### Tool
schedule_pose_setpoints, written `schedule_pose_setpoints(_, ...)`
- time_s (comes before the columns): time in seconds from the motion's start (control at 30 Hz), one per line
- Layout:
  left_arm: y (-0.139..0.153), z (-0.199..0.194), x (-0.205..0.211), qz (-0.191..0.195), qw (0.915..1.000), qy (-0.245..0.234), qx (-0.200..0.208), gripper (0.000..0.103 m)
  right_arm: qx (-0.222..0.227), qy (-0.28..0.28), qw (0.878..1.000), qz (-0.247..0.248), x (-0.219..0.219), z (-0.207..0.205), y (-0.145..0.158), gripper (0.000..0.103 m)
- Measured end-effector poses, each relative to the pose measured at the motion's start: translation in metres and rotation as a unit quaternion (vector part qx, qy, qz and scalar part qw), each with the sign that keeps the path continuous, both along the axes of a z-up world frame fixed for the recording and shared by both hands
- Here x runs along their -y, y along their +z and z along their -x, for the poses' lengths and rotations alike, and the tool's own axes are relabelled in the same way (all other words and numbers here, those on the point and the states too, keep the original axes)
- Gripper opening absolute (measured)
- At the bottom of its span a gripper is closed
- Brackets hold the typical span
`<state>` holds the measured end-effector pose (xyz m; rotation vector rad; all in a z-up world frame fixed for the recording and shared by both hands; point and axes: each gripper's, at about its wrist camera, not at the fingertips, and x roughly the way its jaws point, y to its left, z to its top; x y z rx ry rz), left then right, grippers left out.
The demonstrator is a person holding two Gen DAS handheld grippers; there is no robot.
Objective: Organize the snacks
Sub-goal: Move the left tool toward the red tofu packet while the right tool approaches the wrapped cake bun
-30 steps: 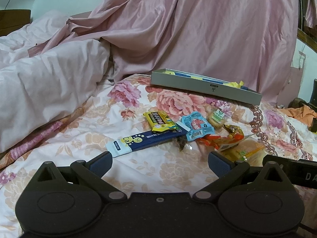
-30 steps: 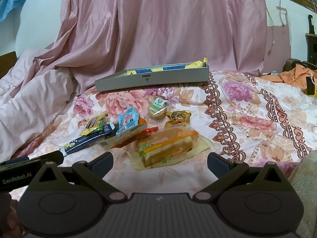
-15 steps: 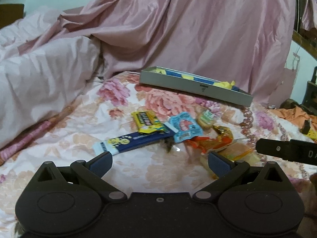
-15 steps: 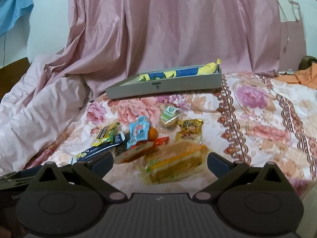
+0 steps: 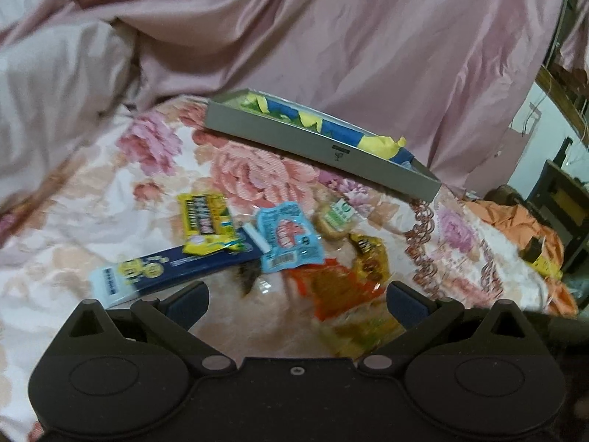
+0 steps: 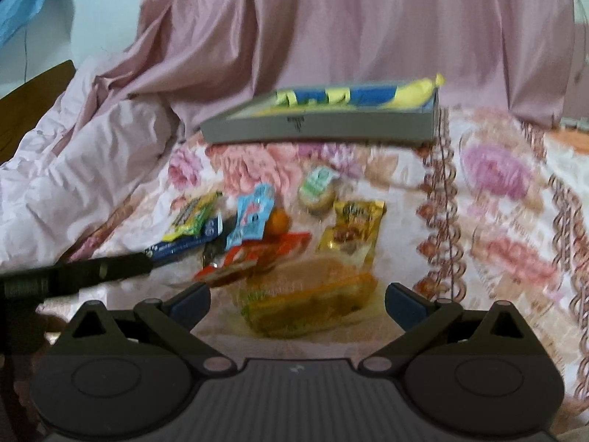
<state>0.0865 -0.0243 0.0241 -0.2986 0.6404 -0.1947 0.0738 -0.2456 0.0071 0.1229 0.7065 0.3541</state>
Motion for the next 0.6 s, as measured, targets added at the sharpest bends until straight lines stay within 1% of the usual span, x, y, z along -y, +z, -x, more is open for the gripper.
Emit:
schedule_pose_setpoints(0.07,0.001,-0.018,0.003,0.018,0.9995,-0.017,-0.02,0.102,-0.018,0.005,1.0,-0.004,0.0,-0.004,-0.005,0.103)
schedule_pose_setpoints(0.13,0.001,-0.037,0.008,0.028,0.9981,-0.034,-0.042,0.102,-0.032,0.012,0.999,-0.018,0.002,-0.008,-0.009,0.103)
schedule_pose_setpoints(0.17,0.001,-0.045,0.012,0.031,0.9974,-0.041,-0.051,0.102,-0.037,0.011,0.999,-0.025,0.004,-0.01,-0.01,0.103)
schedule_pose_setpoints(0.27,-0.003,-0.071,0.023,0.031,0.9932,-0.054,-0.098,0.102,-0.053,0.005,0.998,-0.045,0.01,-0.016,-0.015,0.103)
schedule_pose_setpoints(0.37,-0.013,-0.097,0.031,0.036,0.9856,-0.052,-0.157,0.102,-0.07,0.001,0.995,-0.064,0.015,-0.023,-0.02,0.103)
schedule_pose_setpoints(0.43,-0.019,-0.109,0.035,0.043,0.9804,-0.047,-0.186,0.102,-0.078,-0.001,0.994,-0.071,0.017,-0.025,-0.022,0.103)
schedule_pose_setpoints(0.53,-0.025,-0.126,0.044,0.04,0.974,-0.052,-0.217,0.102,-0.089,0.0,0.993,-0.076,0.017,-0.028,-0.025,0.103)
schedule_pose_setpoints(0.6,-0.028,-0.134,0.052,0.026,0.9697,-0.057,-0.236,0.102,-0.093,0.002,0.993,-0.075,0.015,-0.029,-0.026,0.103)
